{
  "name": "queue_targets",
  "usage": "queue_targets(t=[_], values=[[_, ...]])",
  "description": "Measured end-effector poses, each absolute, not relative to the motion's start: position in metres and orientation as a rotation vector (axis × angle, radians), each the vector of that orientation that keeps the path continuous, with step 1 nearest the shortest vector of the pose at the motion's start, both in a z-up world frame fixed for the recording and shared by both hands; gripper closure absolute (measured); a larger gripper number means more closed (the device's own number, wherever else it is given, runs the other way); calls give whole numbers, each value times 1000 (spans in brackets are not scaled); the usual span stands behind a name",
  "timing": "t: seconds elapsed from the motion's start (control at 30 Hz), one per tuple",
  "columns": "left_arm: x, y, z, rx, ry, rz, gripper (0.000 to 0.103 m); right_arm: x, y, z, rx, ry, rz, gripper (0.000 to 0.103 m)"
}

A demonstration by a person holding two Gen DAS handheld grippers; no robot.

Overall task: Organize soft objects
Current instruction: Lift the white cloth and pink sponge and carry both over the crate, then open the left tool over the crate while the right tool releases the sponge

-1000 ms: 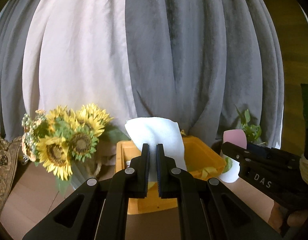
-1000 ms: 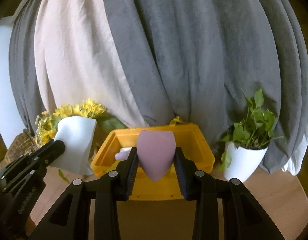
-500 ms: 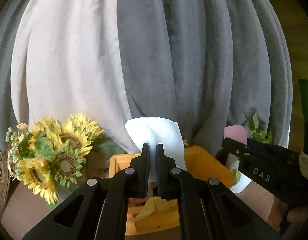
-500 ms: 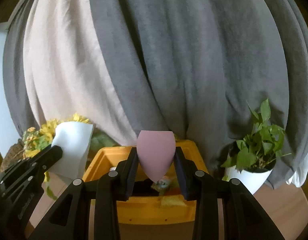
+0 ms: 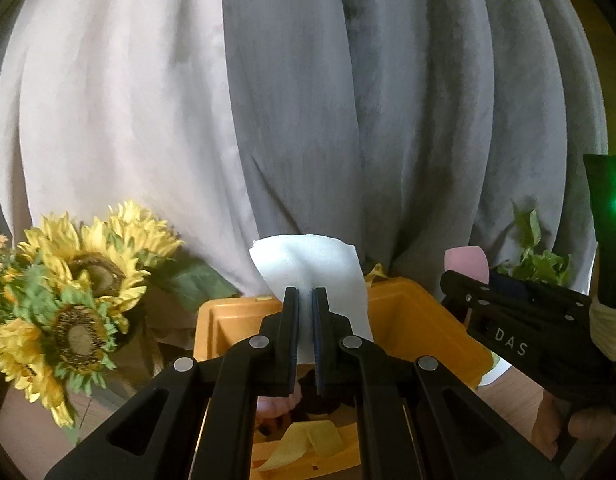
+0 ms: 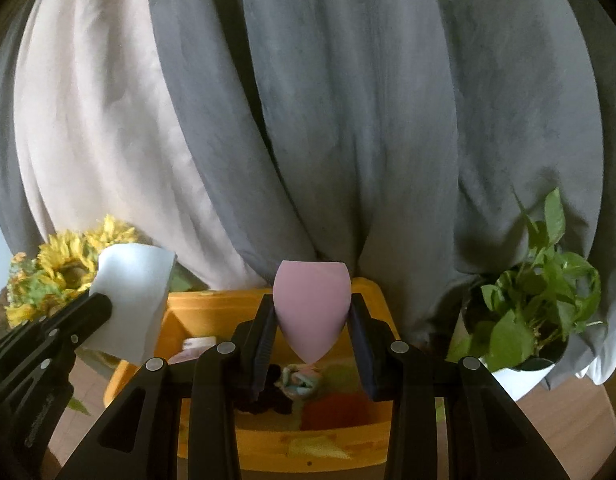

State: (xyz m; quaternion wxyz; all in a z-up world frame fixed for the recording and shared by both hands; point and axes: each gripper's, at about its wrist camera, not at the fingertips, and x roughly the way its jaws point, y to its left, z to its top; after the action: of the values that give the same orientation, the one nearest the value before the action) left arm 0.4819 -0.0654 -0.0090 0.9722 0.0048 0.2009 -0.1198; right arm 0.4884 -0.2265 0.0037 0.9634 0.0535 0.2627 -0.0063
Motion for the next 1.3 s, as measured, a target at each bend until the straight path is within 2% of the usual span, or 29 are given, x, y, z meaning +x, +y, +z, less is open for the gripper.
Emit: queue_targets(t=[0.77, 0.93, 1.0, 1.1, 1.17, 1.3], values=[[553, -95, -62, 86, 628, -315, 94, 564, -236, -57, 75, 811, 33, 66], [558, -97, -71, 94, 679, -328, 68, 567, -234, -64, 65, 842, 39, 66], [556, -97, -71, 98, 677, -320, 62, 569, -234, -67, 60, 856, 46, 65], [552, -95, -73, 100, 675, -306, 57, 569, -234, -69, 59, 866, 49, 59], [549, -93, -72, 101, 676, -295, 56, 566, -233, -70, 50, 866, 46, 50], [536, -83, -66, 89, 662, -267, 51, 557, -232, -65, 45, 855, 31, 49]])
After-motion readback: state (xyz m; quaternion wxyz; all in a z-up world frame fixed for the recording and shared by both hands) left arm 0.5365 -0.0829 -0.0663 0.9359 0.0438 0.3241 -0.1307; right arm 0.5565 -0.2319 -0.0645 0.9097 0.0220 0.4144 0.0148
